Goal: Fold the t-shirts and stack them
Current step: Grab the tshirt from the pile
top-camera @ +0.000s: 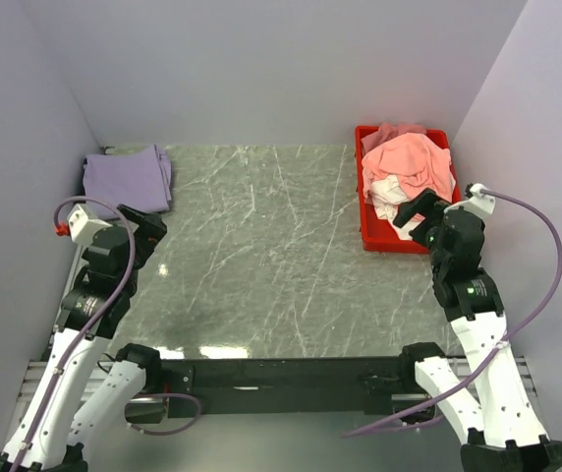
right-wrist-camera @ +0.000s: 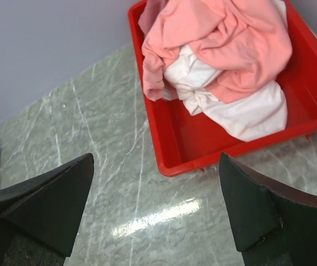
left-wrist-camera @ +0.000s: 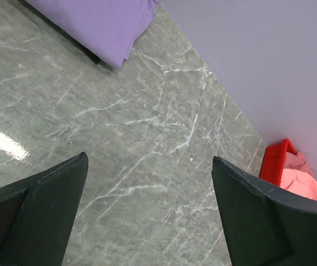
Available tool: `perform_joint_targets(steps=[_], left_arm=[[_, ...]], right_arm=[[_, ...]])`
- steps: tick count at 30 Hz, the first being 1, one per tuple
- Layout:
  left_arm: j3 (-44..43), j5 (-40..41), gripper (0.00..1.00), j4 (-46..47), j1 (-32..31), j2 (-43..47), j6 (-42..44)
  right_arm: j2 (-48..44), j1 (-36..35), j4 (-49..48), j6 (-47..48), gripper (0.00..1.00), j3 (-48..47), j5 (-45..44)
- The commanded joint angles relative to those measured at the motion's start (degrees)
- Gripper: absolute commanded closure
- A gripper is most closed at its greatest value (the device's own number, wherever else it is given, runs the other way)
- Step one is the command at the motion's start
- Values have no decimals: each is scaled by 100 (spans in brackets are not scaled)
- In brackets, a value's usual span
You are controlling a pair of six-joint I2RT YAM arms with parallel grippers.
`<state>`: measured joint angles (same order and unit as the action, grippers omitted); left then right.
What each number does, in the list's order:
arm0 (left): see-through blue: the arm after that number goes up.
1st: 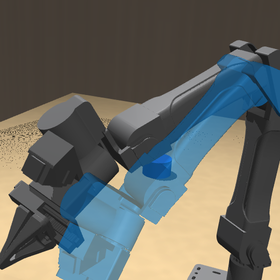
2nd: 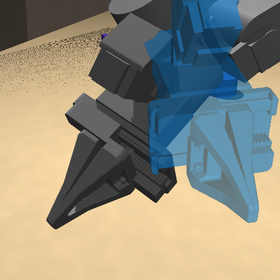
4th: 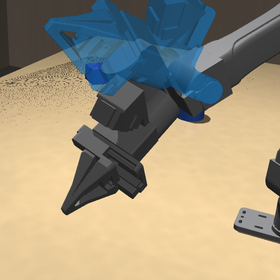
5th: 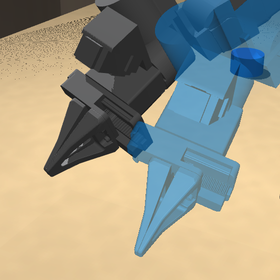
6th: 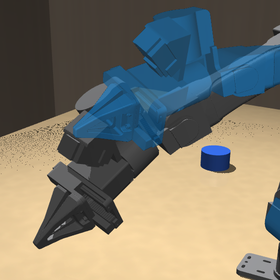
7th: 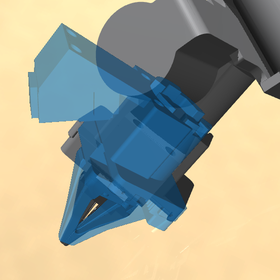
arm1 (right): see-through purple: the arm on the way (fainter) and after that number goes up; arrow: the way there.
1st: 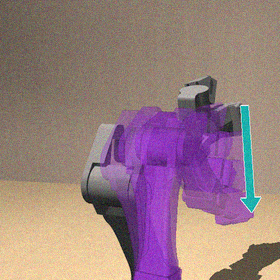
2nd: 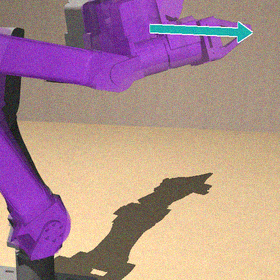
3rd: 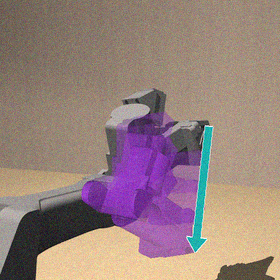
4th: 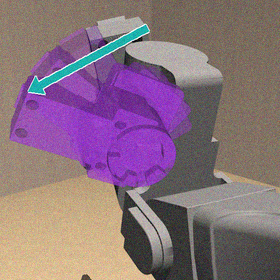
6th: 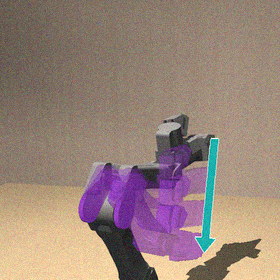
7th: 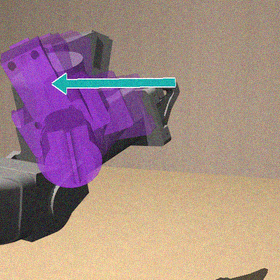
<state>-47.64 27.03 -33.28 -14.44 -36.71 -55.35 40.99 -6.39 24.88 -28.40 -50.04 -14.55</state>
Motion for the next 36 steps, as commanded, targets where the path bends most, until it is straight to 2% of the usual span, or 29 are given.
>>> perform_joint_targets(steps=[1, 4, 7, 13, 17, 22, 27, 30, 36], left_arm=[[140, 110, 1, 348, -15, 76, -2], [290, 31, 1, 594, -7, 68, 77], [343, 31, 0, 717, -7, 6, 121], [448, -13, 1, 936, -7, -126, 209], [519, 31, 1, 1034, -7, -170, 270], [633, 48, 1, 1236, -7, -100, 323], [730, 162, 1, 1368, -7, -21, 350], [738, 242, 1, 1394, -15, -3, 358], [747, 356, 1, 1412, -7, -3, 350]], right_arm=[[136, 24, -809, 327, 0, 47, 365], [619, 15, -1159, 379, 0, -111, 190], [1488, 50, -970, 239, 0, -601, -329], [3448, 551, -564, 196, 0, -2122, -189], [4599, 1087, -845, 63, 0, -2799, -137], [6550, 1457, -276, 256, 8, -4766, 119], [8271, 1501, 314, 590, 8, -7040, -179], [8784, 1509, 360, 756, 8, -7598, -180], [9092, 1536, -168, 1099, 8, -7494, -294]])
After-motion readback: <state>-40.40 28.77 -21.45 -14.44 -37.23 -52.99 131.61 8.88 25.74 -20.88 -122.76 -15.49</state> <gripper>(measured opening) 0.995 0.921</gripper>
